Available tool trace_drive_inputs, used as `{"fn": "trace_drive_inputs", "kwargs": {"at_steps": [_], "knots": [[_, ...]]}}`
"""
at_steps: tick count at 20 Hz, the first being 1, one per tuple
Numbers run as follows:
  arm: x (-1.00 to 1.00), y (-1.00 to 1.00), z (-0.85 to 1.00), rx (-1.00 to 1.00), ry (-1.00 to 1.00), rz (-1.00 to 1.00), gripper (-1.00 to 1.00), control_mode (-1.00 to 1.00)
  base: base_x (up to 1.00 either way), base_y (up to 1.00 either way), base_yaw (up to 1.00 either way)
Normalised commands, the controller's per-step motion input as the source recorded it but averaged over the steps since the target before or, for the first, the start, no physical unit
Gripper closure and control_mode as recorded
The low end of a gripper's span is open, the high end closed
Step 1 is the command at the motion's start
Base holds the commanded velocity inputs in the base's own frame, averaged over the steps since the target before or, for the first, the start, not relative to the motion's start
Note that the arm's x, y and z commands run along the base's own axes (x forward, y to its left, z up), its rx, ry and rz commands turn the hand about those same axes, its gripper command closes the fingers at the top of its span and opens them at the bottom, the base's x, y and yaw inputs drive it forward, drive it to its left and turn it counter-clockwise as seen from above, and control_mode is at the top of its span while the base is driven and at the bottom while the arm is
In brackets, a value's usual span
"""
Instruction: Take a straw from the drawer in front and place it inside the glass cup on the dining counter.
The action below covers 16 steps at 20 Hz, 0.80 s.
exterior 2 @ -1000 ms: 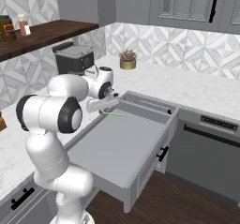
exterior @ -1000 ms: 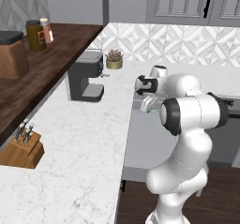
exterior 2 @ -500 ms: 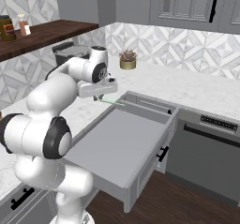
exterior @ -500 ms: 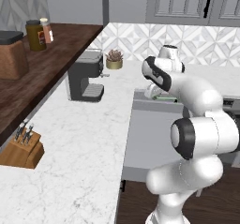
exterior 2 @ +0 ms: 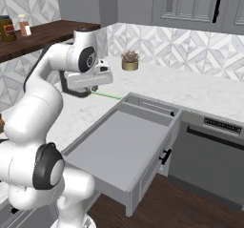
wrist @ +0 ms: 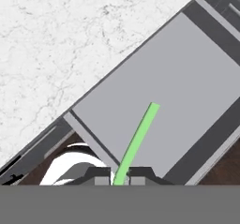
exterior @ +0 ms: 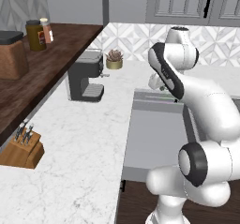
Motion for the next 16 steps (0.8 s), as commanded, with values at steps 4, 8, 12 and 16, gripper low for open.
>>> {"fn": "trace_drive_inputs", "kwargs": {"at_steps": [4,8,12,16], "knots": [[-0.68,0.14,0.07,-0.02,0.00,-0.05,1.00,-1.00,0.00,0.00,0.00],[-0.33,0.02,0.00,0.00,0.00,-0.04,1.00,1.00,-0.46,0.00,-0.06],[0.00,0.00,0.00,0.00,0.00,0.00,1.00,1.00,-1.00,0.00,-0.19],[0.00,0.00,0.00,0.00,0.00,0.00,1.00,1.00,-1.00,-0.11,-0.25]]}}
